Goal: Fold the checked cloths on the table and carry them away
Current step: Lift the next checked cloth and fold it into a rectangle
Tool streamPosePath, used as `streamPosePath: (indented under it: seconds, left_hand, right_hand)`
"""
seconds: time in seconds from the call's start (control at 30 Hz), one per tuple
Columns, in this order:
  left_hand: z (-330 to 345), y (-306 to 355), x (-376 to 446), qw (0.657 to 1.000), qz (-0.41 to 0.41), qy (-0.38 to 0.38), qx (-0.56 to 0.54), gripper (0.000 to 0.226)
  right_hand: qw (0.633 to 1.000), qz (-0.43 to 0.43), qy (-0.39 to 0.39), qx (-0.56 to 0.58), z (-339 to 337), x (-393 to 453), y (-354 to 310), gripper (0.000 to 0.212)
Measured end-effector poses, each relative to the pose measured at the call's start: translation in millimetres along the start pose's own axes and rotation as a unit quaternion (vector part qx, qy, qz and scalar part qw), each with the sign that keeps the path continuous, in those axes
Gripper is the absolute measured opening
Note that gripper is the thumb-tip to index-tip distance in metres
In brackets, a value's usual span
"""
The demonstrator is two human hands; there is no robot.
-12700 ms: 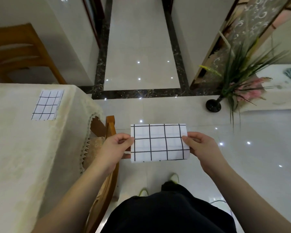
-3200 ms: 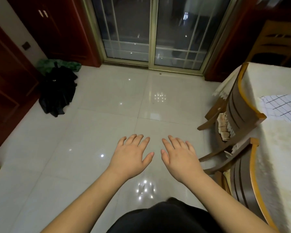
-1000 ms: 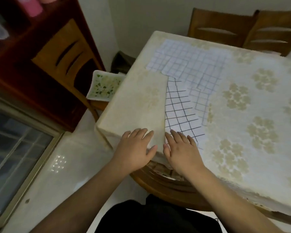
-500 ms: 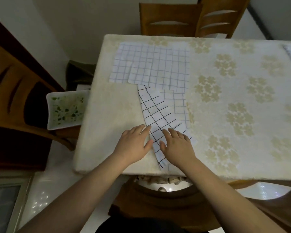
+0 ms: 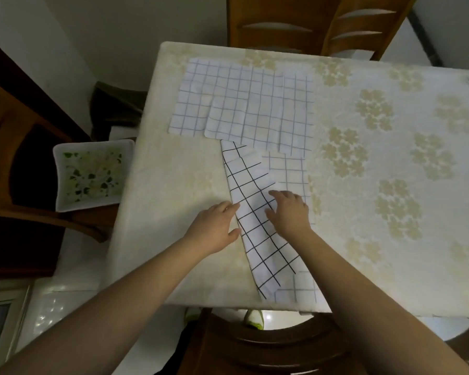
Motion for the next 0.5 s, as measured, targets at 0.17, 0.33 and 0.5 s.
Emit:
streamPosePath:
  seconds: [0.17,0.33,0.5]
  left_hand:
    - [12,4,-1,0.999,-0.005,0.018,-0.047,0.060]
    - [15,2,-7,0.998,-0.012,0.043,-0.052,0.058]
    - [16,-5,-16,0.997,-0.027,0.048,-0.052,0.055]
  right_hand:
    - [0.999,-0.028,0.041,-0.015,0,47,14,0.045]
    - [0.980,-0.149,0.043,-0.127,1,82,19,0.031]
    - [0.970,-0.177,0.055,-0.157,-3,95,24,0.018]
Point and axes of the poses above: each hand's wrist, its own x-axis towards the middle knuckle, its own z-axis out of the palm, y = z × x, the point moved 1 cm from there along x, towards the middle knuckle, and after that the axes turned 1 degree about x, right-handed, at the moved point
